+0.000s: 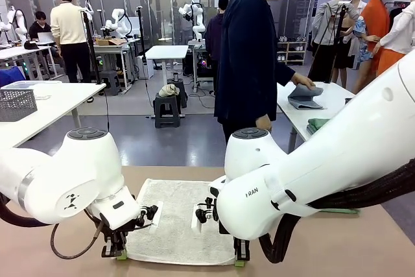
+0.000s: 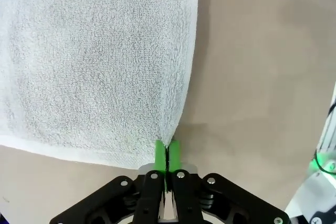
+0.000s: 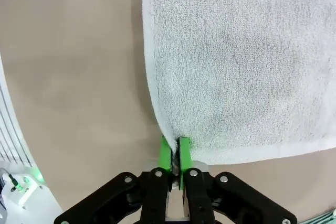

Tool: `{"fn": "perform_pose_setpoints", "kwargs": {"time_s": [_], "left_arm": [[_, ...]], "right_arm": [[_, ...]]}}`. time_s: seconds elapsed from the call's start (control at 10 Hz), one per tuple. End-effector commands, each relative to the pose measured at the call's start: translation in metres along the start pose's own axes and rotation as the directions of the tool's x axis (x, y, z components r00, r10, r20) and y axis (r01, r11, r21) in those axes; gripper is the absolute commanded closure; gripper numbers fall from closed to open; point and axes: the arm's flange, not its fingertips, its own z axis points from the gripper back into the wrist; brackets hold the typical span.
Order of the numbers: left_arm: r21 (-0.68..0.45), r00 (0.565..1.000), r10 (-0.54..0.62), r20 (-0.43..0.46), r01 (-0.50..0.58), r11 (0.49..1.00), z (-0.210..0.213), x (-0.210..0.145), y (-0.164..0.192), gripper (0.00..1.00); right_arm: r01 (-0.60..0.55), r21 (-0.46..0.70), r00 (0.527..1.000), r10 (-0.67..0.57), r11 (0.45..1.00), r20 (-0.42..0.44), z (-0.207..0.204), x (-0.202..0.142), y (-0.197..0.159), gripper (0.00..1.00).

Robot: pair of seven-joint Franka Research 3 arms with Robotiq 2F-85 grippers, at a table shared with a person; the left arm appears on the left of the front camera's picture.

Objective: Fold the towels and place them in the basket.
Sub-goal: When a person lays out a Towel with hook on the table, fold it in half twice.

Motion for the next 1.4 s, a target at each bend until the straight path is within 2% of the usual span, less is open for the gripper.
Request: {"fn": "perform_pose_setpoints", "kwargs": {"time_s": [0.0,0.2,0.5,0.6,0.9,1.3], "left_arm": [[0.002,0.999,-0.004,-0.042,0.004,1.000,0.008,-0.002,0.000,1.00],[-0.001,1.000,0.000,-0.001,0.000,1.000,0.001,0.000,0.000,1.00],[-0.001,1.000,0.000,-0.001,0.000,1.000,0.001,0.000,0.000,1.00],[0.001,1.000,0.000,-0.001,0.000,1.000,0.002,0.000,0.000,0.98],[-0.079,0.998,-0.056,0.001,0.056,0.995,0.018,-0.002,-0.006,0.98],[-0.023,0.999,-0.042,-0.024,0.041,0.999,0.050,0.001,-0.003,0.98]], "right_arm": [[-0.009,0.023,0.999,0.010,1.000,-0.035,0.003,-0.004,0.002,1.00],[-0.001,0.010,1.000,0.001,1.000,-0.008,0.000,0.000,0.001,0.98],[-0.001,0.010,1.000,0.001,1.000,-0.008,0.000,0.000,0.001,0.98],[-0.002,0.016,1.000,0.002,1.000,-0.013,0.001,0.000,0.001,0.93],[-0.001,-0.045,1.000,0.002,0.999,0.008,0.023,-0.010,-0.005,0.93],[-0.001,-0.099,1.000,0.000,0.995,-0.008,0.054,-0.014,-0.017,0.93]]}}
